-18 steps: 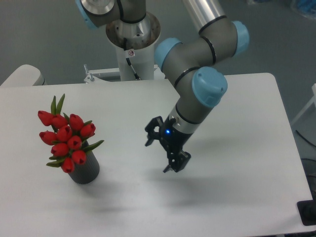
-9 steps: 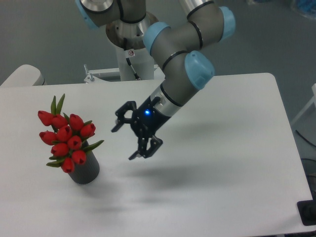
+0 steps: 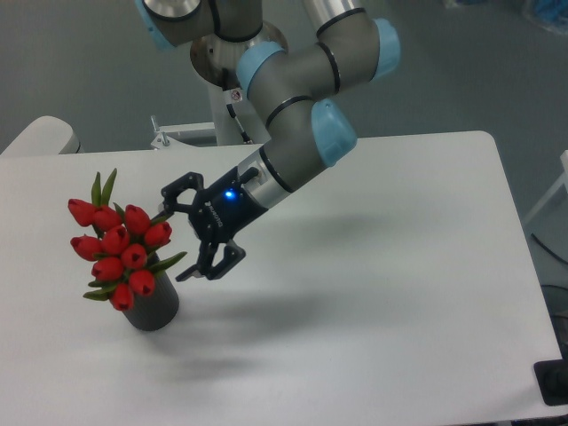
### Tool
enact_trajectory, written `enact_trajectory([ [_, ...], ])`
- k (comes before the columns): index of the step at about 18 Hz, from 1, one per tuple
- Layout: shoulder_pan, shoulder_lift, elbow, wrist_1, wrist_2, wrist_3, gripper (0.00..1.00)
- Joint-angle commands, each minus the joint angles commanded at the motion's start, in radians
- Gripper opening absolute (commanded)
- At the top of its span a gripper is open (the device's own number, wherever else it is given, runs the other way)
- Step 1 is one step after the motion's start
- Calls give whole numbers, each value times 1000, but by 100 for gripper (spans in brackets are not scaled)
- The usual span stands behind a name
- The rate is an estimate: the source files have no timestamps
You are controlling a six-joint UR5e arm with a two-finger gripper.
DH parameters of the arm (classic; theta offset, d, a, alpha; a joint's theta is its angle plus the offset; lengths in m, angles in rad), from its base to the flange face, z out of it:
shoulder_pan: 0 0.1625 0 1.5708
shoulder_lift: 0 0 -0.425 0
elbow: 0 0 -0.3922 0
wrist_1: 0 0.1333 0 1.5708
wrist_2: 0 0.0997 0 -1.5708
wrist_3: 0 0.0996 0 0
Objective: Pick up the flowers from the vase
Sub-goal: 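Close the gripper around the tulip stems just below the blooms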
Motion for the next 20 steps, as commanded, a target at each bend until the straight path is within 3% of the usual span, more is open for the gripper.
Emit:
enact_trajectory([
  [11, -57, -58, 2, 51, -86, -6, 100],
  [12, -60, -58, 2, 51, -87, -6, 91],
  [14, -61, -57, -3, 52, -86, -9, 41],
  [16, -61, -55, -6, 54, -87, -11, 11],
  [17, -61, -52, -6, 58, -87, -11, 3],
  [20, -54, -48, -5, 61, -87, -11, 2],
])
